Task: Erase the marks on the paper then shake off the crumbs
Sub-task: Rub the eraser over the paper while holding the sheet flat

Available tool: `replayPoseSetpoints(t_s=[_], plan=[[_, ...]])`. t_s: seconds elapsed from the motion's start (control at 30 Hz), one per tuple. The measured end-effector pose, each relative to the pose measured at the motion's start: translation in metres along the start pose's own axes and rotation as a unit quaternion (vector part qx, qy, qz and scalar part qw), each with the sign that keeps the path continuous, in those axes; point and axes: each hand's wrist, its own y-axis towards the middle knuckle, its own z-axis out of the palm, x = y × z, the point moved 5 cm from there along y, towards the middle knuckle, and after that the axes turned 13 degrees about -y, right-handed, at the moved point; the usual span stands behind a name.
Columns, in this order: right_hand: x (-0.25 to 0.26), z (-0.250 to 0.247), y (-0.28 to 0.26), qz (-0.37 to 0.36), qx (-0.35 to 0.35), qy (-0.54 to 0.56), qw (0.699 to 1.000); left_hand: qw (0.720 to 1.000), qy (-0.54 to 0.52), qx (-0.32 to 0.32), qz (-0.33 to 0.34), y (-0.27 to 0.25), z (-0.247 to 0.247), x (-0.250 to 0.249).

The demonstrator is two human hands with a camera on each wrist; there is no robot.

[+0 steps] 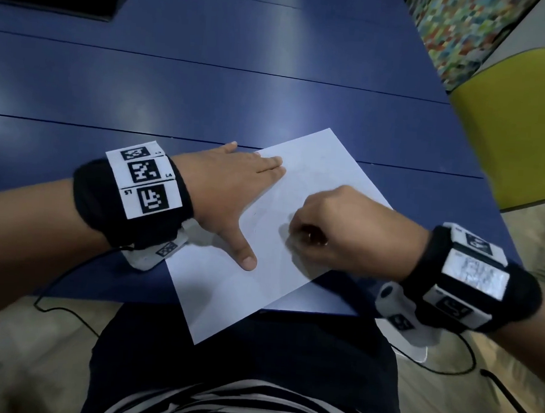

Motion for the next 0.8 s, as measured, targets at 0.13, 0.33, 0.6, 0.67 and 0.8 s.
replayPoseSetpoints(t_s=[0.13,0.33,0.6,0.67,0.8], plan=[[-0.036,-0.008,0.005,0.081,-0.024,0.01,0.996,1.0,0.002,-0.004,0.004,0.001,-0.001,-0.001],[-0.045,-0.003,-0.002,0.111,-0.032,0.014,0.993,1.0,0.006,0.002,0.015,-0.003,-0.003,-0.001],[-0.046,-0.002,-0.009,0.124,-0.034,0.029,0.991,1.0,0.004,0.002,0.014,0.004,-0.006,0.0],[-0.046,-0.007,-0.006,0.136,-0.041,0.027,0.99,1.0,0.006,0.006,0.014,0.006,-0.005,0.0],[-0.016,-0.001,-0.005,0.08,-0.017,0.015,0.997,1.0,0.005,0.02,0.0,0.005,-0.004,0.001]])
